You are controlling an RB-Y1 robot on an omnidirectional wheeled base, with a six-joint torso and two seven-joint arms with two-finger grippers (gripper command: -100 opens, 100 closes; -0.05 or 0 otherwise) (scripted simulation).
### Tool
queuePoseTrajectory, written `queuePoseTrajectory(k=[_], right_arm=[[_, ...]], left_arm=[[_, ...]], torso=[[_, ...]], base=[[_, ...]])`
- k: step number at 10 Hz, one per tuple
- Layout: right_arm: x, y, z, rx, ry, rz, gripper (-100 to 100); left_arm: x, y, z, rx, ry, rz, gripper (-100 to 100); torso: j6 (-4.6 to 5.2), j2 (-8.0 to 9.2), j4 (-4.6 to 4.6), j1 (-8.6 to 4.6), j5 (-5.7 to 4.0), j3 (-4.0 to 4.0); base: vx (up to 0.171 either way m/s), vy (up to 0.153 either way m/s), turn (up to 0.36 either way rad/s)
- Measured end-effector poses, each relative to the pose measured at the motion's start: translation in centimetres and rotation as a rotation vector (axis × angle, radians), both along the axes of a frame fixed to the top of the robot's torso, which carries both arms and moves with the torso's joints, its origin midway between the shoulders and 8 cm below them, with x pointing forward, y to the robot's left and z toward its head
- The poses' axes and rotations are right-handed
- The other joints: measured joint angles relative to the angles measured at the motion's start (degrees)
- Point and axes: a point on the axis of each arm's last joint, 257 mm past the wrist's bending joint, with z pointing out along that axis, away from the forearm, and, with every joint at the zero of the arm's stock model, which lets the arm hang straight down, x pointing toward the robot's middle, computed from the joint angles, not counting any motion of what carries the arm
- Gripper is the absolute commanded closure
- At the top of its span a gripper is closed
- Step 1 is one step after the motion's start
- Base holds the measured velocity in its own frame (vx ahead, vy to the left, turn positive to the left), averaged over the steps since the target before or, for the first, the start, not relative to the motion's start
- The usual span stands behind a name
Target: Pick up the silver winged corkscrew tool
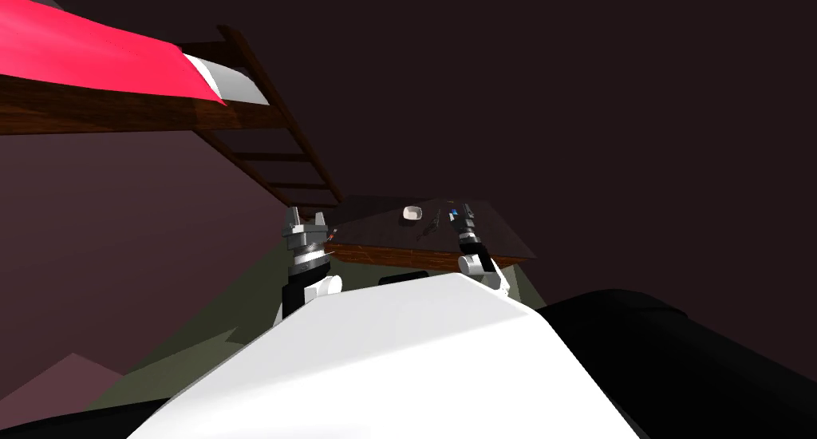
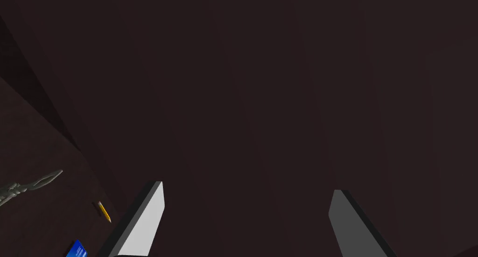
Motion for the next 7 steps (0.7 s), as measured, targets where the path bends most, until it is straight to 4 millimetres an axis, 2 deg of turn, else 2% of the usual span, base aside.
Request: queuePoseTrajectory(k=[4, 6, 7], right_arm=[[0.0, -2.7, -5.7, 0.103, 0.137, -0.024, -100], [0.0, -3.9, -7.4, 0.133, 0.183, -0.036, -100], [0.0, -5.0, -8.9, 0.161, 0.211, -0.046, -100]], left_arm=[[0.0, 0.0, 0.0, 0.0, 0.0, 0.0, 0], [0.0, 0.0, 0.0, 0.0, 0.0, 0.0, 0], [0.0, 0.0, 0.0, 0.0, 0.0, 0.0, 0]], torso=[[0.01, 0.02, 0.01, -0.08, -0.01, 0.01], [0.04, 0.0, 0.0, -0.18, -0.03, 0.0], [0.0, -0.01, 0.0, -0.11, -0.02, 0.0]], base=[[-0.011, 0.053, 0.072], [-0.004, 0.035, 0.074], [-0.004, 0.045, 0.096]])
